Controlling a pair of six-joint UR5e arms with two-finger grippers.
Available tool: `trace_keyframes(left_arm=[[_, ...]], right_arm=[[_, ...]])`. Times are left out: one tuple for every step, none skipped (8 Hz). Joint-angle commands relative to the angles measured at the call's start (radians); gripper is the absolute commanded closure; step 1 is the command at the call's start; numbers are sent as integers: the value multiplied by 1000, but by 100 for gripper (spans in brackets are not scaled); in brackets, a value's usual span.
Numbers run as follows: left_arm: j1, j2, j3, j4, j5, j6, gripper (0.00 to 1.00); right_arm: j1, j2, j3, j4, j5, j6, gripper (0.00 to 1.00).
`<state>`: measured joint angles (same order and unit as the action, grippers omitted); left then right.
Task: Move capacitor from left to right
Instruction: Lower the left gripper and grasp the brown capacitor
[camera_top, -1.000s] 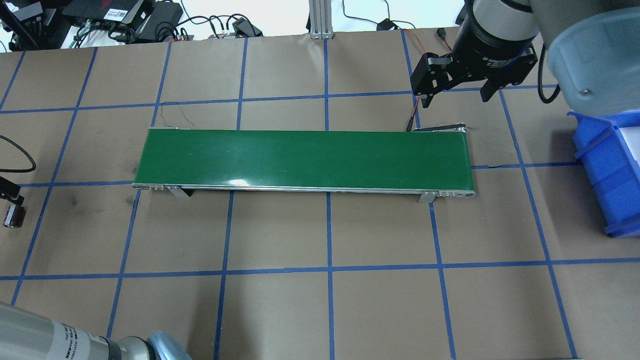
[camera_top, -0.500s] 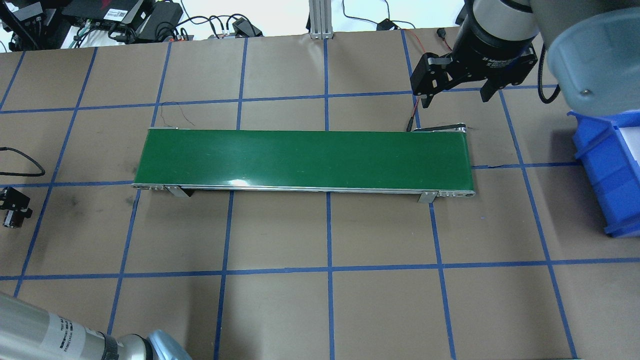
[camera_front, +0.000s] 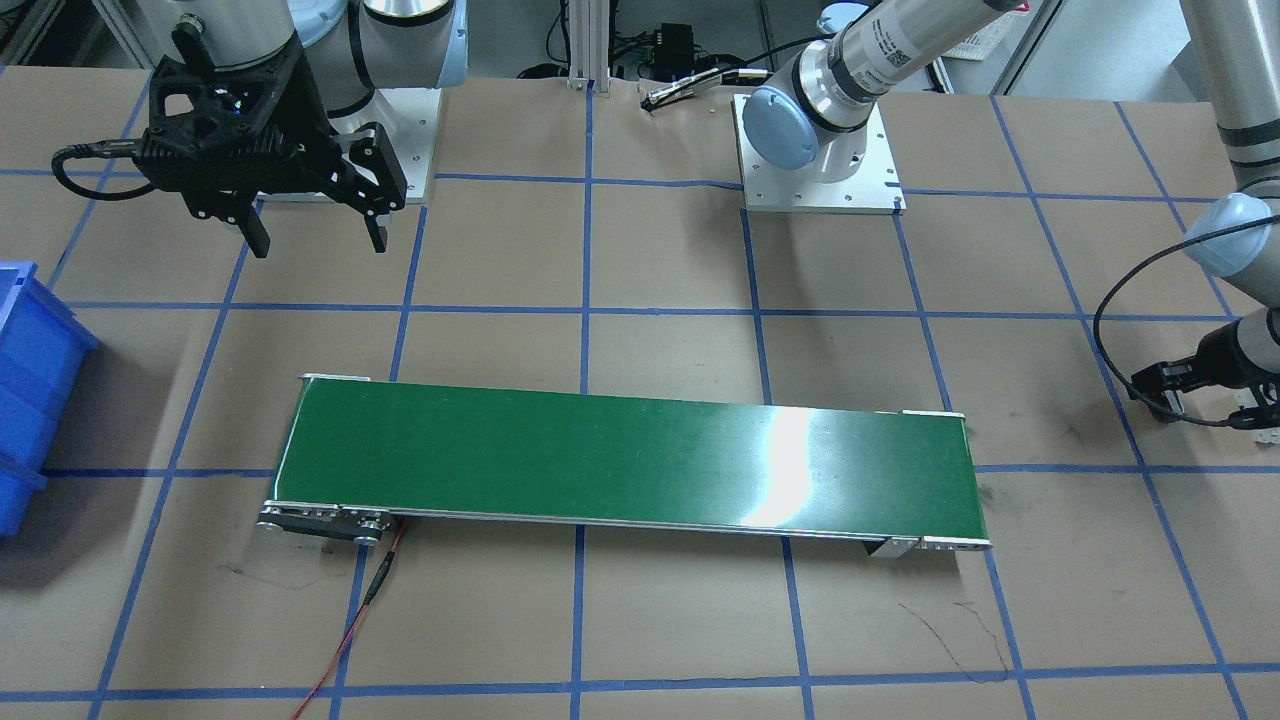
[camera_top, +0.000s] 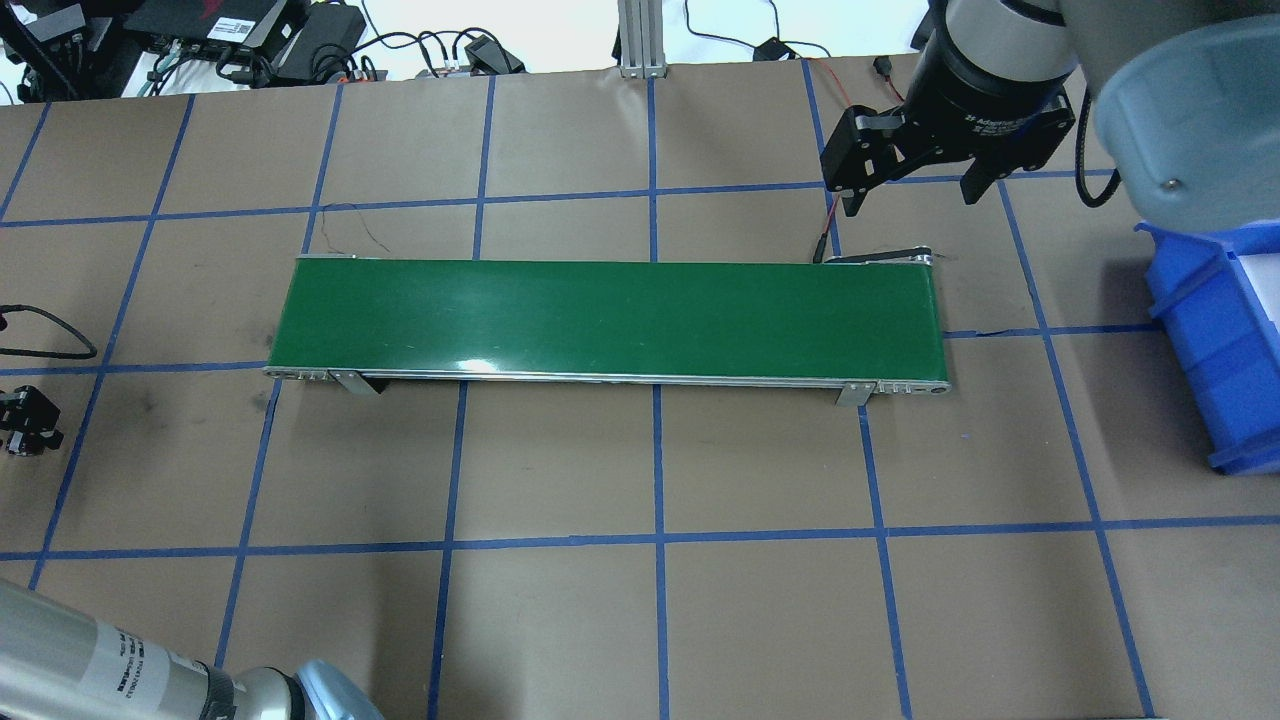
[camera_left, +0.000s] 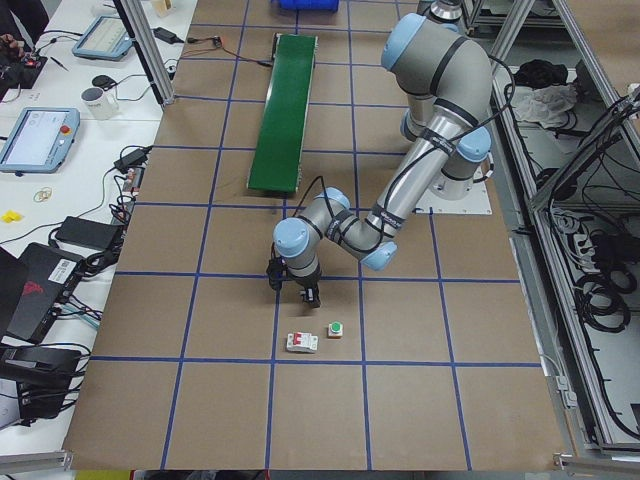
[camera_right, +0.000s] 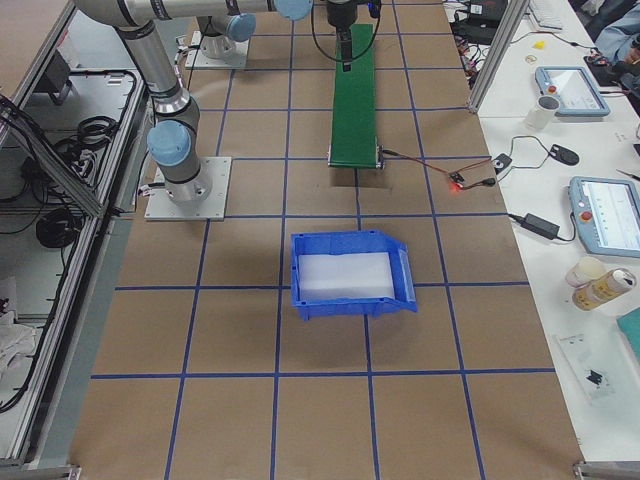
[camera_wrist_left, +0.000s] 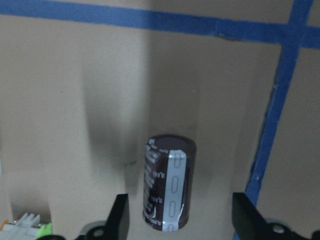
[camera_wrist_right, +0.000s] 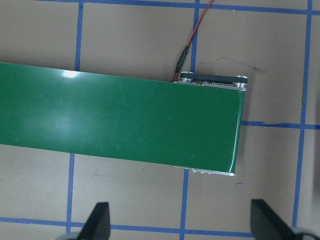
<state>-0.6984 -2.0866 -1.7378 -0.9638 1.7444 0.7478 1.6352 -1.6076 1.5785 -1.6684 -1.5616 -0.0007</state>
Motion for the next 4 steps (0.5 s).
trace_keyframes(left_arm=[[0,-1,1,11,0,48,100],[0,-1,0,10,3,53,100],[0,17,1,8,1,64,100],[-3,54,0,-7,0,68,100]], right_arm=[[0,0,0,1,0,1,0],[0,2,0,1,0,1,0],[0,0,0,1,0,-1,0],[0,0,0,2,0,1,0]])
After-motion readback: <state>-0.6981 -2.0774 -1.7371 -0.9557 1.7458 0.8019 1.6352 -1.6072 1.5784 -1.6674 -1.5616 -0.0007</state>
